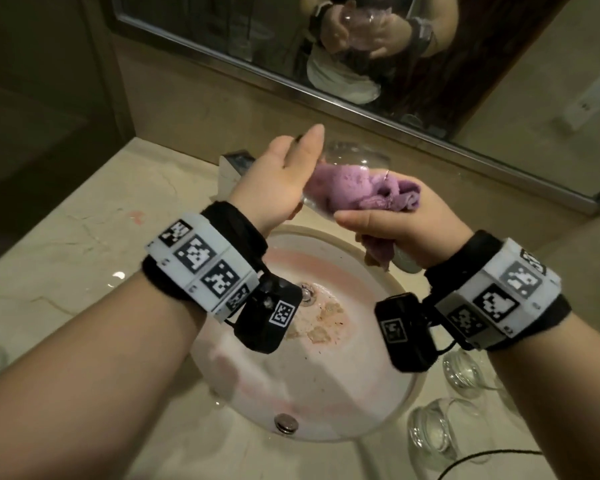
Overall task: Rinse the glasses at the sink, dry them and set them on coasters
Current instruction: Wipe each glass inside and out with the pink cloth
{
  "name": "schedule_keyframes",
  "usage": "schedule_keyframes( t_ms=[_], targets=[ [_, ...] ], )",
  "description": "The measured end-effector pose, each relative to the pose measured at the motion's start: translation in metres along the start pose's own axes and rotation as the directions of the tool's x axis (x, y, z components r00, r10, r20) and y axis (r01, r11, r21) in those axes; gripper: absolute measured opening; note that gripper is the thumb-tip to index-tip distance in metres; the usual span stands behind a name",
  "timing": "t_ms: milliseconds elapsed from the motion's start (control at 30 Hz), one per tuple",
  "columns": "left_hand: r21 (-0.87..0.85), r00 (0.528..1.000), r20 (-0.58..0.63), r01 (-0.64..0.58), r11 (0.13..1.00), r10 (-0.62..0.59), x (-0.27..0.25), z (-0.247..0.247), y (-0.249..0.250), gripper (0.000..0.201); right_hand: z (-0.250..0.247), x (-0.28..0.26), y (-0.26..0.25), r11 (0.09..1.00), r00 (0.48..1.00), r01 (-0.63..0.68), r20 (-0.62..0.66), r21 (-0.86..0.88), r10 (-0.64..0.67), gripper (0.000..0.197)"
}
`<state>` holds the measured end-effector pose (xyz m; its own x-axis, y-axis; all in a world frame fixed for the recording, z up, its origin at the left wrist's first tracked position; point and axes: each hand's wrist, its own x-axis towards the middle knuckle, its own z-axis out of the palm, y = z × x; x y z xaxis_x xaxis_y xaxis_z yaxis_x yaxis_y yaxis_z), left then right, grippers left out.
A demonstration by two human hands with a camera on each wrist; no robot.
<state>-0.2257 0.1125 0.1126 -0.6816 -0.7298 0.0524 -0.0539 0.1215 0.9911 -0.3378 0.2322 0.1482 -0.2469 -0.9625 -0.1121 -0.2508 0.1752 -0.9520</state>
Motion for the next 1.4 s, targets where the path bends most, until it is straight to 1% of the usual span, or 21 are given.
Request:
schedule_keyframes(
  t_ms=[67,133,233,267,333,400,467,533,633,667,733,800,867,933,1000,1067,1167,1200,1267,1333,1400],
  targets=[
    [0.061,0.985,-0.028,-0.168,0.984,0.170,0.002,0.002,-0.007,0.028,0.001,0.001,0.000,0.980,0.999,-0.032,-0.024,0.198,0.038,0.009],
    [0.147,0.947,0.041,-0.321,0.936,0.318,0.004,0.000,-0.010,0.025,-0.004,0.001,0.003,0.951,0.994,-0.064,-0.062,0.301,0.086,0.014],
    [0.110,0.914,0.183,-0.386,0.916,0.363,0.007,-0.006,-0.010,0.026,-0.010,0.000,0.003,0.966,0.993,0.022,-0.117,0.259,0.009,0.010],
    [0.050,0.920,0.236,-0.333,0.942,0.313,0.008,-0.008,-0.010,0.025,-0.013,-0.001,0.002,0.977,0.991,0.045,-0.136,0.208,-0.016,0.023],
    [-0.121,0.940,0.336,-0.011,0.993,0.051,0.010,-0.011,-0.008,0.034,-0.017,-0.006,-0.004,0.999,0.981,0.033,-0.191,0.005,-0.032,0.035],
    [-0.196,0.867,0.453,0.325,0.925,-0.208,0.013,-0.014,-0.006,0.080,-0.013,-0.008,-0.011,0.969,0.982,0.057,-0.160,-0.240,-0.097,0.022],
    [-0.220,0.845,0.473,0.389,0.895,-0.251,0.017,-0.012,-0.006,0.089,-0.011,-0.009,-0.014,0.944,0.985,0.081,-0.116,-0.320,-0.124,0.019],
    [-0.263,0.912,0.364,0.296,0.918,-0.189,0.015,-0.005,-0.004,0.069,-0.011,-0.006,-0.014,0.971,0.989,0.035,-0.128,-0.238,-0.067,0.019],
    [-0.029,0.990,0.117,-0.082,0.996,0.084,0.008,0.001,-0.007,0.043,-0.014,-0.001,-0.012,0.998,0.996,-0.004,-0.086,0.057,0.009,0.011],
    [0.114,0.973,0.066,-0.227,0.967,0.220,0.007,0.000,-0.010,0.036,-0.016,0.000,-0.011,0.991,0.997,-0.003,-0.082,0.137,0.014,0.013],
    [0.275,0.916,0.071,-0.398,0.875,0.395,0.005,-0.004,-0.014,0.054,-0.018,0.002,-0.008,0.981,0.994,0.001,-0.109,0.195,0.020,0.019],
    [0.232,0.909,0.137,-0.415,0.880,0.393,0.007,-0.008,-0.022,0.063,-0.019,0.000,-0.010,0.993,0.992,0.008,-0.126,0.116,0.007,0.025],
    [0.050,0.929,0.232,-0.308,0.950,0.288,0.004,-0.008,-0.023,0.055,-0.020,-0.005,-0.016,0.998,0.990,0.036,-0.138,-0.060,-0.044,0.021],
    [-0.179,0.962,0.272,0.033,0.983,0.017,0.004,-0.006,-0.019,0.059,-0.017,-0.010,-0.021,0.945,0.989,0.088,-0.087,-0.316,-0.121,0.013],
    [-0.265,0.897,0.374,0.348,0.899,-0.237,0.005,-0.006,-0.015,0.086,-0.013,-0.012,-0.019,0.856,0.986,0.135,-0.014,-0.498,-0.163,0.011],
    [-0.249,0.868,0.414,0.398,0.883,-0.274,0.007,-0.003,-0.012,0.091,-0.010,-0.011,-0.016,0.862,0.986,0.135,-0.015,-0.488,-0.163,0.016],
    [-0.056,0.989,0.118,0.093,0.994,-0.086,0.004,0.002,-0.003,0.059,-0.011,-0.008,-0.013,0.993,0.995,0.072,-0.060,-0.093,-0.077,0.021],
    [0.091,0.996,0.026,-0.085,0.992,0.083,0.004,0.004,-0.003,0.045,-0.014,-0.004,-0.010,0.998,0.996,0.056,-0.074,0.025,-0.054,0.022],
    [0.274,0.929,0.014,-0.359,0.892,0.370,0.002,0.004,0.000,0.034,-0.016,0.000,-0.009,0.993,0.988,0.058,-0.148,0.103,-0.043,0.010],
    [0.290,0.905,0.079,-0.422,0.859,0.418,0.004,0.003,0.001,0.033,-0.016,0.001,-0.009,0.991,0.977,0.066,-0.209,0.112,-0.042,0.013],
    [0.126,0.958,0.135,-0.270,0.955,0.253,0.008,0.001,-0.002,0.038,-0.019,-0.001,-0.007,0.995,0.960,0.096,-0.266,0.020,-0.088,0.028]
  ],
)
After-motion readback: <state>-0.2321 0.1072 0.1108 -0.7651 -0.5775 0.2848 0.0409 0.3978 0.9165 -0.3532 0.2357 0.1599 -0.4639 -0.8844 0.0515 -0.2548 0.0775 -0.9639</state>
